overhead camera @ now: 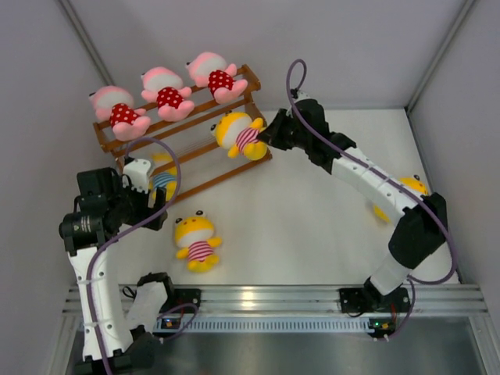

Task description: Place and organize the stuffed toys onto the shelf

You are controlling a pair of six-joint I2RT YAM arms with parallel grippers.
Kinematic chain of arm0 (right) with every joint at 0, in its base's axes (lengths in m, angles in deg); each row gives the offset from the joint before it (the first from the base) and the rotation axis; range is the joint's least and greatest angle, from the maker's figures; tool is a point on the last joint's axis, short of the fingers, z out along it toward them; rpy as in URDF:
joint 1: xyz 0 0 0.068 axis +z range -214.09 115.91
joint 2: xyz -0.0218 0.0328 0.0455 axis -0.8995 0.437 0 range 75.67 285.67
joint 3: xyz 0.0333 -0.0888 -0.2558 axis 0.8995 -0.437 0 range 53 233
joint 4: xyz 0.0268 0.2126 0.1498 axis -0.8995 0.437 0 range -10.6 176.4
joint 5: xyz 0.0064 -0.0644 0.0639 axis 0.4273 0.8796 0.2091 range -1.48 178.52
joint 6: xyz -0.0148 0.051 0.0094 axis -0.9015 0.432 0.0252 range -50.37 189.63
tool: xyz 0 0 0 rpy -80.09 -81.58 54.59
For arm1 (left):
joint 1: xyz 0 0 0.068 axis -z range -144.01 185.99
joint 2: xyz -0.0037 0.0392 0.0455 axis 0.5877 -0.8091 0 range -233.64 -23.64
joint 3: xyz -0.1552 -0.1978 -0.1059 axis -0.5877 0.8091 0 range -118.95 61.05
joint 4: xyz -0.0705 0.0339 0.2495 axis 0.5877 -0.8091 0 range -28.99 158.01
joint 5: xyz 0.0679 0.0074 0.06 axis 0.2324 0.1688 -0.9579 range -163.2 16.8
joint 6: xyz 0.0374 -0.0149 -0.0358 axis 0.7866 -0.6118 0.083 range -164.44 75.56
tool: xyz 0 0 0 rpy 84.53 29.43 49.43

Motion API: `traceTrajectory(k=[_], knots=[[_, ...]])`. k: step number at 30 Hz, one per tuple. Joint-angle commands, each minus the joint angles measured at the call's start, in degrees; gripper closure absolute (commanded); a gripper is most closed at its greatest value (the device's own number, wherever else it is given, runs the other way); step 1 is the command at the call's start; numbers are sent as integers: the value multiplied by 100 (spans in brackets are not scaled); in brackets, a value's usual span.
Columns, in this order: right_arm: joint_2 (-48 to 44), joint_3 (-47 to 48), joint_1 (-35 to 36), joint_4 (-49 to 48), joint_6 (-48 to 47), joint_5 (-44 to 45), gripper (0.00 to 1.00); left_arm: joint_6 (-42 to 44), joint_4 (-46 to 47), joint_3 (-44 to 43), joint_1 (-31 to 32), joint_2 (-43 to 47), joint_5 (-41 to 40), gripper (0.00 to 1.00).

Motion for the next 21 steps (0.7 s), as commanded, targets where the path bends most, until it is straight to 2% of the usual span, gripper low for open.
traceTrajectory(k=[1, 8, 12, 21], knots=[[512, 608, 147, -740, 486, 167, 100, 41, 41, -131, 83, 76, -66, 11], [1550, 1539, 226, -1003, 759, 378, 100, 41, 41, -96, 197, 85, -75, 11], [1919, 1654, 252, -1478, 1110, 658, 100, 50, 41, -34, 224, 77, -101, 11], [2632, 2314, 314, -1399, 1471, 897, 100, 85, 49, -16, 303, 77, -207, 10]])
